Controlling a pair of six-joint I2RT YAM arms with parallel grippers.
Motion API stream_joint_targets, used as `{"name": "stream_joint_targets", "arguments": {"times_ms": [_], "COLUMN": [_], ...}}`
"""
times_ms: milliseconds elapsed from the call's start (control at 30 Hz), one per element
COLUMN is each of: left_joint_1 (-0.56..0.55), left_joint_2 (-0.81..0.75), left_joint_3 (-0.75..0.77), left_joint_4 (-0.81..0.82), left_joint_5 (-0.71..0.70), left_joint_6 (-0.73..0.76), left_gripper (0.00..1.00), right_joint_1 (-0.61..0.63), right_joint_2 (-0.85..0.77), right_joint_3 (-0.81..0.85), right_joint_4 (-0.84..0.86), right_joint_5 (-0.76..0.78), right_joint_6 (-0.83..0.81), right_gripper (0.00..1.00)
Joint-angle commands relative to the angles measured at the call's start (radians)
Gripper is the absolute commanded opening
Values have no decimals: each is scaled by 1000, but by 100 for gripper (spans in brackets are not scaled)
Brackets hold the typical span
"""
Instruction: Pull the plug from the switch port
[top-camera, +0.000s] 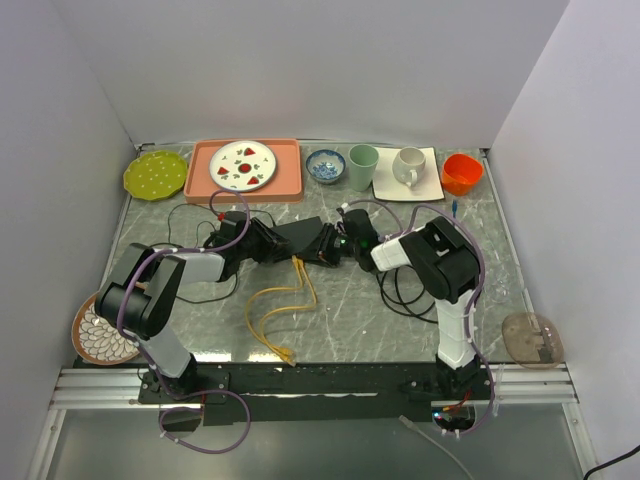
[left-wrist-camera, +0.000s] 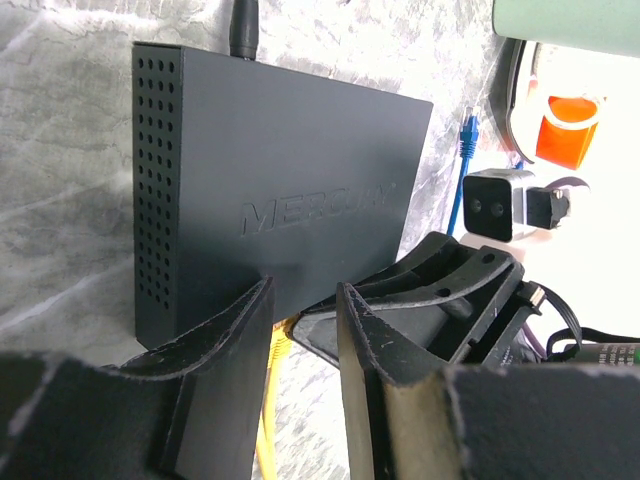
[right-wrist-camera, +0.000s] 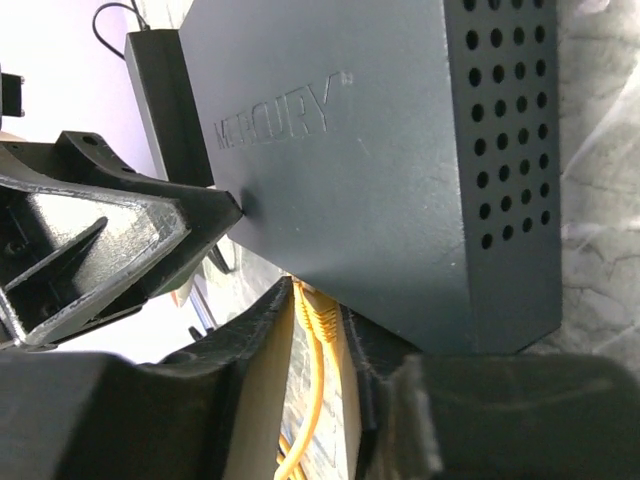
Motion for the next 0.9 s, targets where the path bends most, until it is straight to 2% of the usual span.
{"name": "stream_joint_targets", "arguments": {"times_ms": [0, 200, 333, 533, 867], "left_joint_1": [1, 1, 1, 1, 1], "left_joint_2": [1, -7, -9, -9, -9], "left_joint_3": [-2, -2, -5, -7, -13], "left_joint_4": [17, 12, 14, 14, 24], "left_joint_5": [9, 9, 9, 12, 14], "left_joint_6": [3, 8, 8, 9, 8], "left_gripper": [38, 38, 38, 38, 37], "right_joint_1": [13, 18, 18, 19, 21], "right_joint_2": [26, 41, 47, 57, 80], "right_joint_3": [4, 4, -10, -50, -60], "right_joint_4": [57, 88, 137, 237, 297], "right_joint_5": [8, 6, 8, 28, 43], "right_joint_6": [24, 54, 100, 183, 258], "right_gripper": [29, 36, 37, 36, 34]}}
